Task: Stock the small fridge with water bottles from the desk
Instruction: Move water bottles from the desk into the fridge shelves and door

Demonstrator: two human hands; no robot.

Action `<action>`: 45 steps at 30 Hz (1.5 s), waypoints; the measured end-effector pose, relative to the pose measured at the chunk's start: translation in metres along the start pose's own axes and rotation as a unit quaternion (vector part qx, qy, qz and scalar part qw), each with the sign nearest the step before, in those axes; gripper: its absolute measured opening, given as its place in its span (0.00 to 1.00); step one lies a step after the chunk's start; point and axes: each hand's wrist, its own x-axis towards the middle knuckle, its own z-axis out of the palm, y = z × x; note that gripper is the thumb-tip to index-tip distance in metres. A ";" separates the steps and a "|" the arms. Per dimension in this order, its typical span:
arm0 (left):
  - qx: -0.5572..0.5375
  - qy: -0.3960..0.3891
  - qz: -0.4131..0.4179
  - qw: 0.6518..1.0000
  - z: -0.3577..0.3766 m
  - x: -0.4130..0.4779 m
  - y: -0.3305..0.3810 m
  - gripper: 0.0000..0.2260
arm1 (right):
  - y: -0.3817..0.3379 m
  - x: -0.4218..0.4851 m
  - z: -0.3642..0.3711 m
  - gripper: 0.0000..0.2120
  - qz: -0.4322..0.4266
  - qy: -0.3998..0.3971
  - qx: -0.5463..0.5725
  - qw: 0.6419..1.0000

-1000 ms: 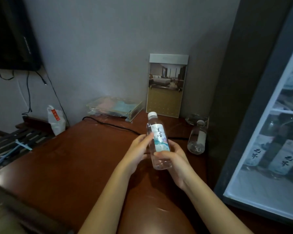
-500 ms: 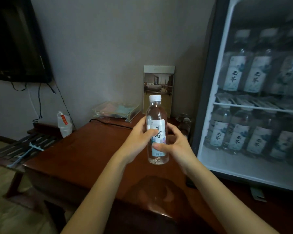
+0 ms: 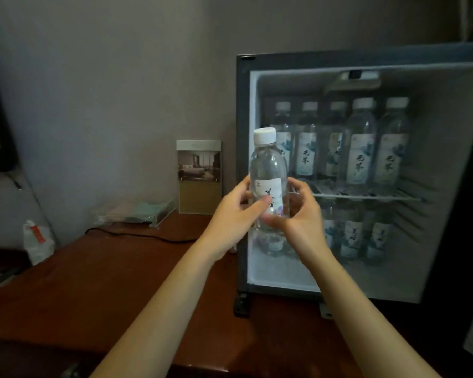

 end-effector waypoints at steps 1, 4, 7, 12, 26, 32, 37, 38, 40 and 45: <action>0.006 -0.001 0.005 1.000 0.008 0.010 0.004 0.20 | -0.002 0.006 -0.008 0.31 -0.009 0.014 -0.001 1.000; 0.017 -0.001 0.016 1.000 0.032 0.040 0.015 0.24 | -0.008 0.025 -0.029 0.28 -0.036 0.046 0.003 0.998; 0.006 -0.009 0.018 1.000 0.053 0.067 0.020 0.24 | -0.011 0.046 -0.047 0.29 -0.045 0.078 0.005 0.996; -0.011 -0.006 -0.004 1.000 0.080 0.103 0.017 0.21 | -0.004 0.073 -0.063 0.31 -0.024 0.110 -0.023 0.993; 0.032 0.044 -0.039 0.998 0.097 0.141 -0.007 0.28 | 0.019 0.083 -0.075 0.15 -0.045 0.187 -0.311 0.931; 0.061 0.054 -0.034 0.996 0.105 0.140 -0.011 0.28 | 0.025 0.079 -0.080 0.12 -0.012 0.196 -0.342 0.919; 0.057 0.081 -0.029 0.995 0.109 0.135 -0.018 0.20 | 0.027 0.073 -0.081 0.14 -0.013 0.189 -0.350 0.917; 0.053 0.083 -0.029 0.995 0.110 0.134 -0.020 0.20 | 0.028 0.073 -0.081 0.13 -0.016 0.188 -0.351 0.917; 0.057 0.090 -0.028 0.994 0.111 0.133 -0.023 0.20 | 0.029 0.072 -0.081 0.13 -0.020 0.190 -0.354 0.915; 0.108 0.082 -0.050 0.989 0.114 0.132 -0.029 0.24 | 0.030 0.070 -0.083 0.14 -0.008 0.178 -0.356 0.917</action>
